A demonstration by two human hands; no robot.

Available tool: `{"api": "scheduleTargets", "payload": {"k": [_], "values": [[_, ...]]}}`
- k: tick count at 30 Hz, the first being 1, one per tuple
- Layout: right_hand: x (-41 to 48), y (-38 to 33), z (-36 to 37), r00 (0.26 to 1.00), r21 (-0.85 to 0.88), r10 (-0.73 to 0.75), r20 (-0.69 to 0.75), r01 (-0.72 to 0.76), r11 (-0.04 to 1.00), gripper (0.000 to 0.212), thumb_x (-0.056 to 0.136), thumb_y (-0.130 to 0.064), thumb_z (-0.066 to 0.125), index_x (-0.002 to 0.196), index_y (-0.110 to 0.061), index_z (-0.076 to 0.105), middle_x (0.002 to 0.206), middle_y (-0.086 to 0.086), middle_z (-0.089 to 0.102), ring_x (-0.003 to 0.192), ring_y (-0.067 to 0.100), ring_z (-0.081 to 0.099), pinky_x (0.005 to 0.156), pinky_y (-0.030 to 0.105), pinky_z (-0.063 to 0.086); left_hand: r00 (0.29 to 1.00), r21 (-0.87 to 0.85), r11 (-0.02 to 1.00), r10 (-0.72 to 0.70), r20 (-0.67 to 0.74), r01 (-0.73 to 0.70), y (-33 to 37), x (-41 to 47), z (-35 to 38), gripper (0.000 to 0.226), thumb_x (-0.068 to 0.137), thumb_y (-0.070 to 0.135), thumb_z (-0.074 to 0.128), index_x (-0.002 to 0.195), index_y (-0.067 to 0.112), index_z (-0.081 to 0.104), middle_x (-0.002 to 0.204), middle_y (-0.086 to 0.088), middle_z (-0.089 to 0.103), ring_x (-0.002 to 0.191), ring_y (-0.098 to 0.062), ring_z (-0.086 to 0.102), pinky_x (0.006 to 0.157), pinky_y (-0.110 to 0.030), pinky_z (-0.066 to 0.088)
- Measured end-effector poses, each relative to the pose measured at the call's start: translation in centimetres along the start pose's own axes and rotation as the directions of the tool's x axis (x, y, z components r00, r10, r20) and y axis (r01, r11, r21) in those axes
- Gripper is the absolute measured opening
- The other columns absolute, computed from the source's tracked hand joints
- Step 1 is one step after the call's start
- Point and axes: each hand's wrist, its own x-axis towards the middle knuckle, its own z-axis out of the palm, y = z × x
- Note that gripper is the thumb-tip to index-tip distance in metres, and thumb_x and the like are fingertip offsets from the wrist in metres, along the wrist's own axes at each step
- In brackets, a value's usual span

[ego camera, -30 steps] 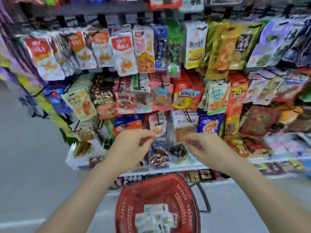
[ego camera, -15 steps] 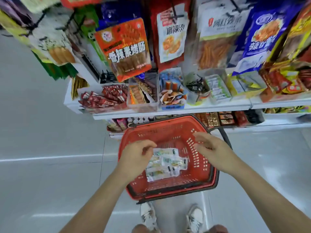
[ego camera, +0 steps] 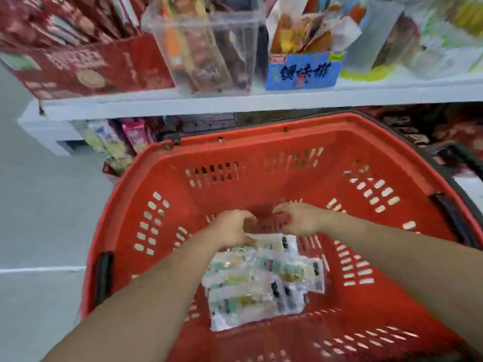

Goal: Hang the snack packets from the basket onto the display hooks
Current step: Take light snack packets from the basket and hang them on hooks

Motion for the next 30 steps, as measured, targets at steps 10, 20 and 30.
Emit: {"api": "scheduleTargets", "payload": {"k": [10,20,30], "values": [[6.0,2.8,6.9,0.971,-0.047,0.099,0.217,-0.090,0.995,0.092,0.091,-0.017,0.064,0.155,-0.023,-0.001,0.160,0.008,0.020,0.113,0.020,0.055,0.075,0.020,0.045,0.939,0.279,0.960,-0.092,0.331,-0.004,-4.9,2.1,8.9,0.118,0.066,0.048,0.084,0.152,0.024,0.007,0.152,-0.008,0.026,0.137,-0.031,0.032,0.110,-0.044,0.034],[5.8,1.9,9.5,0.928,-0.237,0.071,0.366,0.019,0.971,0.067,0.086,-0.028,0.072,0.143,-0.011,0.043,0.143,0.005,0.048,0.126,0.027,0.050,0.097,0.029,0.044,0.947,0.387,0.920,-0.068,0.315,-0.063,-3.8,1.9,9.9,0.083,0.066,0.053,0.081,0.127,0.011,0.043,0.119,-0.008,0.060,0.105,-0.028,0.057,0.077,-0.031,0.045],[4.7,2.4,7.2,0.950,0.065,0.082,0.300,-0.106,0.992,0.029,0.099,-0.013,0.053,0.128,-0.008,0.052,0.117,0.009,0.052,0.089,0.026,0.063,0.068,0.034,0.060,0.953,0.108,0.993,-0.074,0.292,0.044,-2.3,2.1,7.3,0.027,0.069,0.031,0.085,0.080,0.015,0.067,0.073,0.005,0.061,0.078,-0.019,0.060,0.066,-0.028,0.046]]}}
